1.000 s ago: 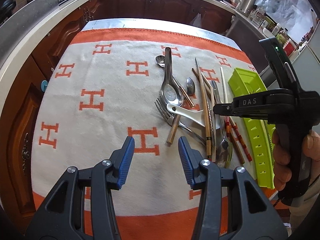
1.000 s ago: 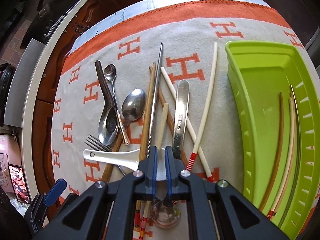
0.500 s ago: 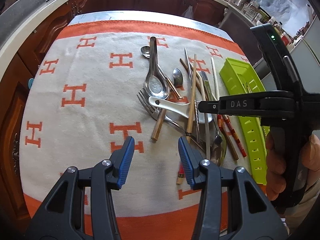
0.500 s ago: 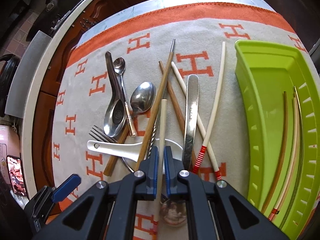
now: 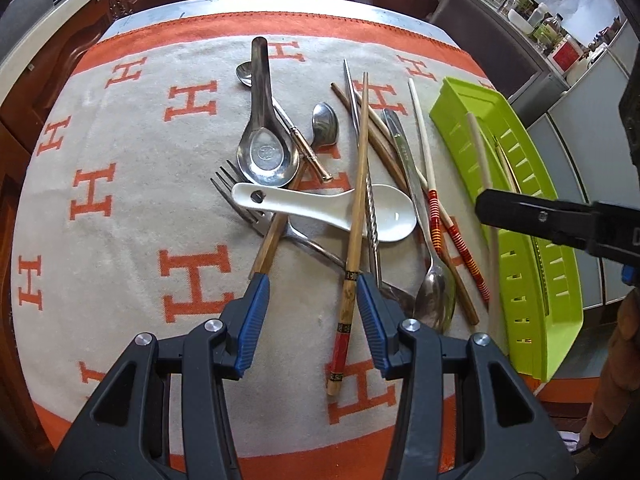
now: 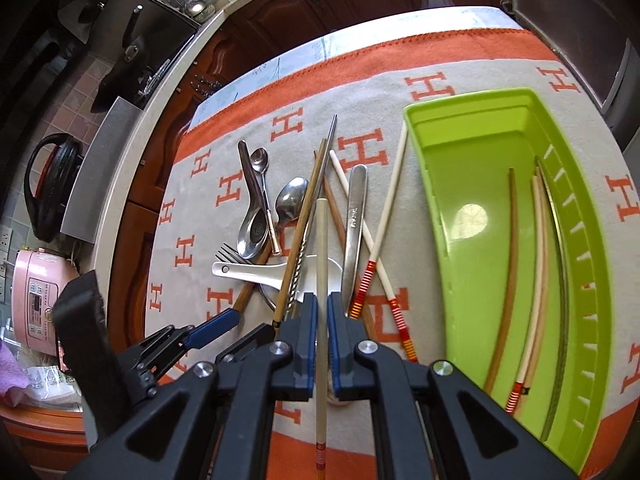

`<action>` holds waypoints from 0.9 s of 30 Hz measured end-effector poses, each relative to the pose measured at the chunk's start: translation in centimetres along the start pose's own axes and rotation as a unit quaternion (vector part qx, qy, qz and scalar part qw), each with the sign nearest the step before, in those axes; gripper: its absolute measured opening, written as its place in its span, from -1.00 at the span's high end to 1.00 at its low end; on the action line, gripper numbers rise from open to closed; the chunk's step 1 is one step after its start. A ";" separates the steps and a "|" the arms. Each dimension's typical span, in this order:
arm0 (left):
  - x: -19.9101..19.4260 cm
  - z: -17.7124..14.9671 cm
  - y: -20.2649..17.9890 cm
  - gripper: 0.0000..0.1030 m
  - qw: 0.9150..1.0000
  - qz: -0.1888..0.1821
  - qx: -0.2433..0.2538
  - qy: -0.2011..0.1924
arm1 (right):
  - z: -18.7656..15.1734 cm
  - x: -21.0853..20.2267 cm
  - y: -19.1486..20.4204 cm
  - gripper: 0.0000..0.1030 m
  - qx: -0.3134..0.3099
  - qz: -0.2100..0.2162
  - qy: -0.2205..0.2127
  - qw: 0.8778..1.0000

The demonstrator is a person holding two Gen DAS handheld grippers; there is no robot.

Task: Organize utensils
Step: 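Grasp a light chopstick with the right gripper while the left gripper grasps a red-banded chopstick, then carry both chopsticks over the green tray and open both grippers inside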

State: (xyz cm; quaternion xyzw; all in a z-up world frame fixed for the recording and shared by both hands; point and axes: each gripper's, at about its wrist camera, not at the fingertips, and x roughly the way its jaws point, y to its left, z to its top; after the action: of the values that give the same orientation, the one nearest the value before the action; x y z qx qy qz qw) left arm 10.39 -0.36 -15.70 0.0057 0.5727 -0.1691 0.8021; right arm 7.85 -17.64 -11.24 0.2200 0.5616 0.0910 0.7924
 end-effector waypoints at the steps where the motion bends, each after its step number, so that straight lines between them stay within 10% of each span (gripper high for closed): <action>1: 0.3 0.1 -0.2 0.23 1.000 0.005 0.002 0.003 | -0.1 -0.2 -0.2 0.90 0.001 0.001 -0.002 1.000; 13: 1.4 -0.1 -2.3 0.90 0.998 0.062 0.021 0.011 | -1.2 -2.3 -1.8 0.90 -0.004 0.005 -0.020 1.000; 27: -5.1 -1.1 -3.6 0.90 0.999 0.030 0.007 -0.035 | -1.1 -7.3 -3.5 0.90 0.000 0.039 -0.063 0.997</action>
State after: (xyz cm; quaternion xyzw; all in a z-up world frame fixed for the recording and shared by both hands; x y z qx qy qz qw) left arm 6.86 -2.18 -10.73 0.0228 0.5429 -0.1493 0.8261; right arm 3.86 -23.35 -6.89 0.2472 0.5017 0.1075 0.8219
